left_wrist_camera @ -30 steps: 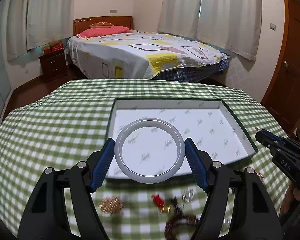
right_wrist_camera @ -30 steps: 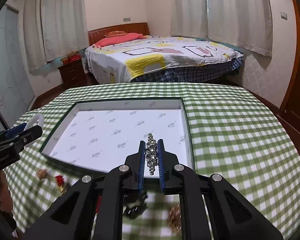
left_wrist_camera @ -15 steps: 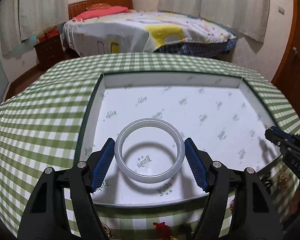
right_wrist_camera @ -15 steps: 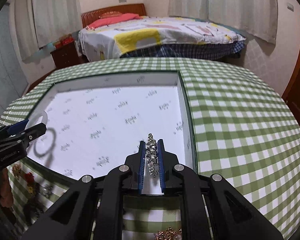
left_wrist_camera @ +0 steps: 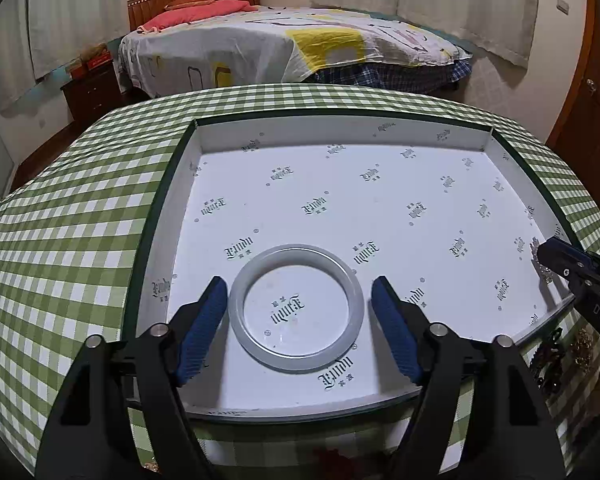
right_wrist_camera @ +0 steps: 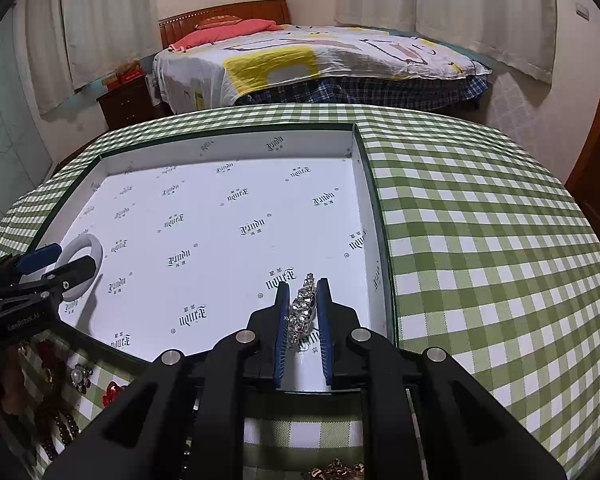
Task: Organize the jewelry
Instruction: 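Carry the bangle into the green box and open the left tool while the right tool releases the pin there, then withdraw both tools from the box back toward the jewelry, then grasp the pearl ring with the right tool while the left tool grasps the dark red bead bracelet, then lower the bead bracelet into the box with the left tool while the right tool releases the ring there, then withdraw both tools from the box toward the remaining jewelry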
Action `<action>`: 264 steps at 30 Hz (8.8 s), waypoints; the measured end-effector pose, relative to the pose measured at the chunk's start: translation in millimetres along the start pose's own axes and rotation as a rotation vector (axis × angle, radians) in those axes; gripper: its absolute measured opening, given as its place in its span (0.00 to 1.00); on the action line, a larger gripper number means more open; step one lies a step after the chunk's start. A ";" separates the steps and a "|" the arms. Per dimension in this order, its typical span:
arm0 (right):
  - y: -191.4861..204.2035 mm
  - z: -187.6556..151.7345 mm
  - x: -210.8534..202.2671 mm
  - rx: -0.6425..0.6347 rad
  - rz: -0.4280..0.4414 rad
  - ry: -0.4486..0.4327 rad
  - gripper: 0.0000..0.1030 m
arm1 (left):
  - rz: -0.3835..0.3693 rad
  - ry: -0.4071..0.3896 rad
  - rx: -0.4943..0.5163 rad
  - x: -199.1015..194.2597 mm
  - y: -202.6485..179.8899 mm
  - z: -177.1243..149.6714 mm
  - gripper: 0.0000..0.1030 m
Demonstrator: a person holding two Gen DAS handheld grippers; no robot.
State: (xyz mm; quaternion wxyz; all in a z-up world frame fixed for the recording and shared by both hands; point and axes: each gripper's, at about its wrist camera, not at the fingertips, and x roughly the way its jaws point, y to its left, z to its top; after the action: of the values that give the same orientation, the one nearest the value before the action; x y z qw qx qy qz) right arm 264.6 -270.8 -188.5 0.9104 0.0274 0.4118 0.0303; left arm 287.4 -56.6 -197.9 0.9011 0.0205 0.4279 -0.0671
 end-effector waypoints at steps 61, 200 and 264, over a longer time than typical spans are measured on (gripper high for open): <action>95.2 -111.7 -81.3 -0.123 0.128 0.037 0.22 | 0.096 -0.056 -0.156 -148.5 61.9 -121.2 0.77; 38.1 4.5 7.3 -0.031 0.089 0.027 0.22 | -0.108 -0.014 -0.002 -7.4 -45.8 -6.1 0.16; 29.0 -69.6 -52.3 0.002 0.008 0.071 0.36 | 0.015 -0.006 -0.132 -102.7 38.4 -99.6 0.58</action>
State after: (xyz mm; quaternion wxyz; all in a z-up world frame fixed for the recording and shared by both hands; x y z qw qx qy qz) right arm 176.8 -244.3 -193.1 0.8949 0.0289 0.4439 0.0342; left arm 152.0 1.5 -182.3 0.9023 -0.0358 0.4285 -0.0320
